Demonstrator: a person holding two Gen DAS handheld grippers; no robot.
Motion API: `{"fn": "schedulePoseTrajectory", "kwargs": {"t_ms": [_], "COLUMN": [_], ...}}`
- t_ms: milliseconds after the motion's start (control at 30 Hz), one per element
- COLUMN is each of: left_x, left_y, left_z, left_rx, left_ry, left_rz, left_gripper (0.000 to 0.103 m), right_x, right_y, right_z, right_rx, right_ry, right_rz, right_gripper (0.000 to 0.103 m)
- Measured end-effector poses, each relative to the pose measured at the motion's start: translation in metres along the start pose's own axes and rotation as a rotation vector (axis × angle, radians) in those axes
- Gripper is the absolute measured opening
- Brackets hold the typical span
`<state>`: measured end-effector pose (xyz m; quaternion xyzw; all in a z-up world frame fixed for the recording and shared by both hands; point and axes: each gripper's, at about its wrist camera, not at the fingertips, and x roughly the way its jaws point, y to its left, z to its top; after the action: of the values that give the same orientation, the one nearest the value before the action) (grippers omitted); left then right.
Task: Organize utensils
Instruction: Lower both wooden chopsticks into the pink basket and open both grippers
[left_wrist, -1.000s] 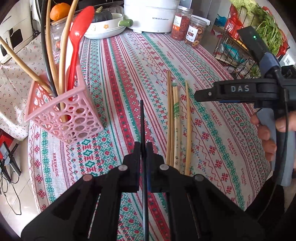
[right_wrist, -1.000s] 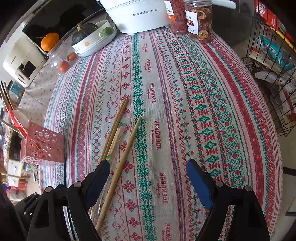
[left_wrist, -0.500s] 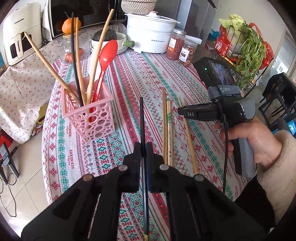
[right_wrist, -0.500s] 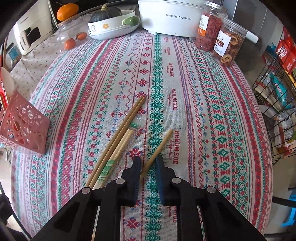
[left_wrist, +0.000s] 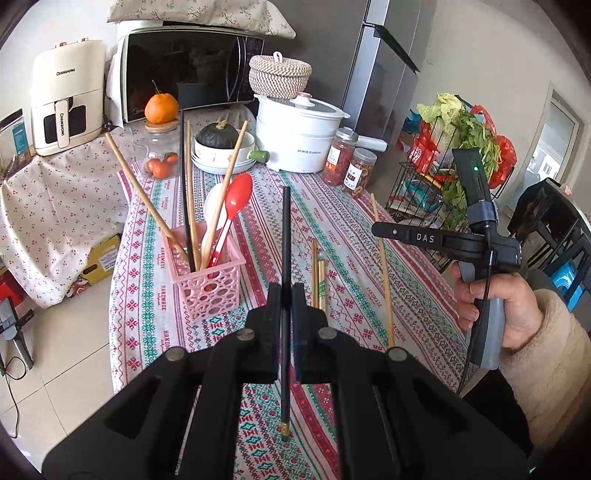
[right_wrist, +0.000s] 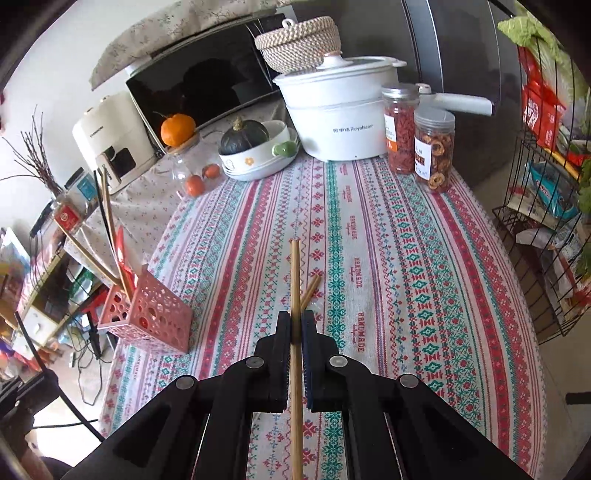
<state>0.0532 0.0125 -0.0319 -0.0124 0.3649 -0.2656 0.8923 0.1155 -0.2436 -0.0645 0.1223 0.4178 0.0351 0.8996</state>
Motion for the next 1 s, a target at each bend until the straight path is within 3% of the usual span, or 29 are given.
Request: {"fn": "schedulePoseTrajectory", "kwargs": {"t_ms": [300, 433, 767, 1000], "left_x": [-0.054, -0.071, -0.078, -0.059], "left_y": [0.012, 0.023, 0.04, 0.047], "left_z": [0.025, 0.042, 0.059, 0.071], "left_rx": [-0.044, -0.075, -0.152, -0.15], "left_ry": [-0.264, -0.359, -0.471, -0.468], "left_rz": [0.01, 0.034, 0.089, 0.171], "left_gripper": [0.006, 0.006, 0.006, 0.006], "right_x": [-0.082, -0.104, -0.113, -0.106], "right_y": [0.044, 0.063, 0.101, 0.117], "right_z": [0.013, 0.022, 0.033, 0.04], "right_rx": [-0.139, -0.177, -0.199, -0.185], "right_ry": [-0.286, -0.373, -0.423, -0.441], "right_rz": [0.038, 0.075, 0.162, 0.226], "right_gripper": [0.006, 0.006, 0.006, 0.006]}}
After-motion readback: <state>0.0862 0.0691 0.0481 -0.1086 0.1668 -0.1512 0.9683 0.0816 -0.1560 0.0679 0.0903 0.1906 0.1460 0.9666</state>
